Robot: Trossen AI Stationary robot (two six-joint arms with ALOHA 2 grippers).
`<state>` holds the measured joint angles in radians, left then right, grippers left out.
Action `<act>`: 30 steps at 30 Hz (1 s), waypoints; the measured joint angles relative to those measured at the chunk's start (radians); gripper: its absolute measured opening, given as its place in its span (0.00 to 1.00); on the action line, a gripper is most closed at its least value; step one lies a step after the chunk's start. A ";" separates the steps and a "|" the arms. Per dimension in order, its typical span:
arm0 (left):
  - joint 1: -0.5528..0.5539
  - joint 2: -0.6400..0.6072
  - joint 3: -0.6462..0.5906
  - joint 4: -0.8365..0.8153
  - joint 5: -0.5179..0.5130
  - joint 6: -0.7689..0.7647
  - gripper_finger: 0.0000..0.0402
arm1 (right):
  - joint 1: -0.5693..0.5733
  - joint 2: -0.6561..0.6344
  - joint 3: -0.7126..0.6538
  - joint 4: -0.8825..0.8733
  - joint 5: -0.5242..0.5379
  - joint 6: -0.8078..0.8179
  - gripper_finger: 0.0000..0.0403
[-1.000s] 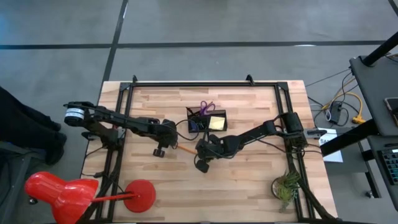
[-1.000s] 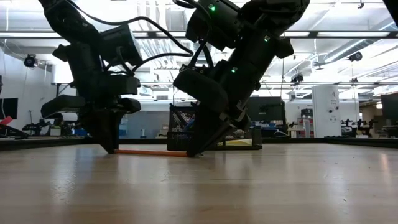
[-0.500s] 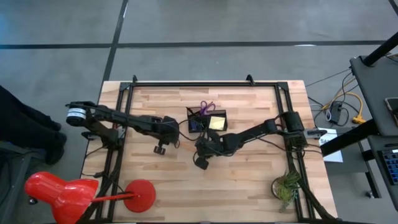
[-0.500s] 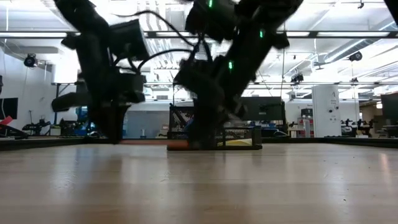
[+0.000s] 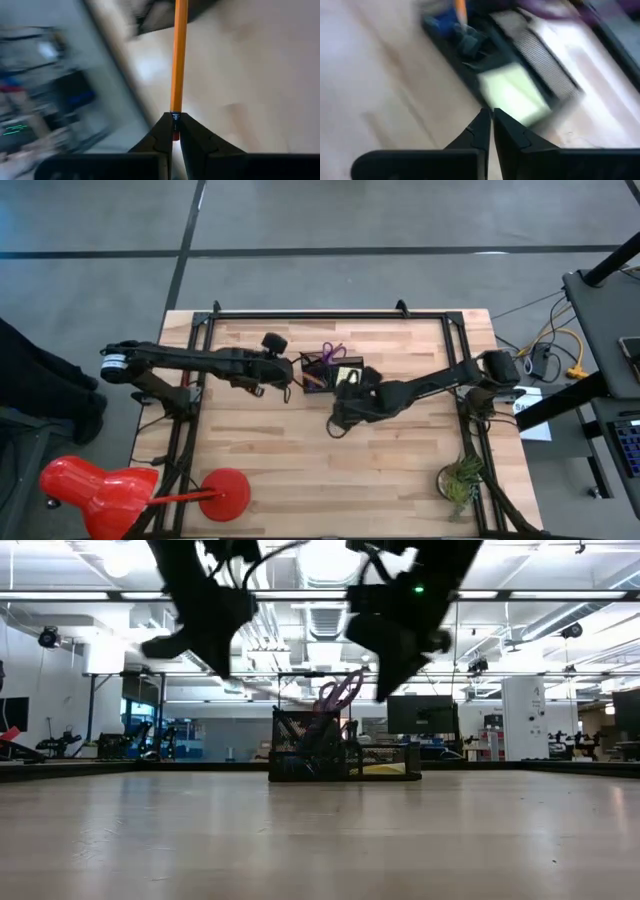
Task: Pick and place office supplies into organizer
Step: Put the yellow pencil into the black desk organizer
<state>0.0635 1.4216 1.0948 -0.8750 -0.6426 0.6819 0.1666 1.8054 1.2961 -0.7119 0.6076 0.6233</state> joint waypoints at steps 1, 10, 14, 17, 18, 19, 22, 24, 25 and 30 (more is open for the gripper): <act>0.001 -0.001 0.027 -0.010 -0.046 0.037 0.02 | 0.003 -0.011 0.000 -0.056 0.013 0.049 0.03; 0.042 -0.006 0.196 -0.092 -0.341 0.384 0.02 | 0.064 -0.069 0.001 -0.269 0.150 0.326 0.03; 0.064 -0.006 0.200 -0.116 -0.372 0.477 0.02 | 0.064 -0.070 0.003 -0.265 0.155 0.351 0.03; 0.074 0.011 0.192 -0.101 -0.380 0.504 0.02 | 0.065 -0.070 0.003 -0.261 0.155 0.365 0.03; 0.078 0.022 0.190 -0.097 -0.379 0.503 0.02 | 0.065 -0.070 0.003 -0.260 0.155 0.365 0.03; 0.079 0.037 0.189 -0.092 -0.379 0.505 0.02 | 0.064 -0.070 0.003 -0.259 0.154 0.365 0.03; 0.079 0.080 0.188 -0.068 -0.383 0.505 0.02 | 0.064 -0.070 0.003 -0.256 0.152 0.366 0.03; 0.077 0.113 0.188 -0.067 -0.394 0.505 0.02 | 0.065 -0.070 0.003 -0.254 0.150 0.371 0.03; 0.073 0.133 0.188 -0.068 -0.406 0.505 0.02 | 0.065 -0.070 0.003 -0.252 0.147 0.372 0.03; 0.044 0.216 0.197 -0.066 -0.440 0.510 0.02 | 0.064 -0.070 0.003 -0.250 0.121 0.402 0.03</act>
<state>0.1079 1.6373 1.2917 -0.9412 -1.0829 1.1919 0.2310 1.7351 1.2995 -0.9616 0.7283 1.0252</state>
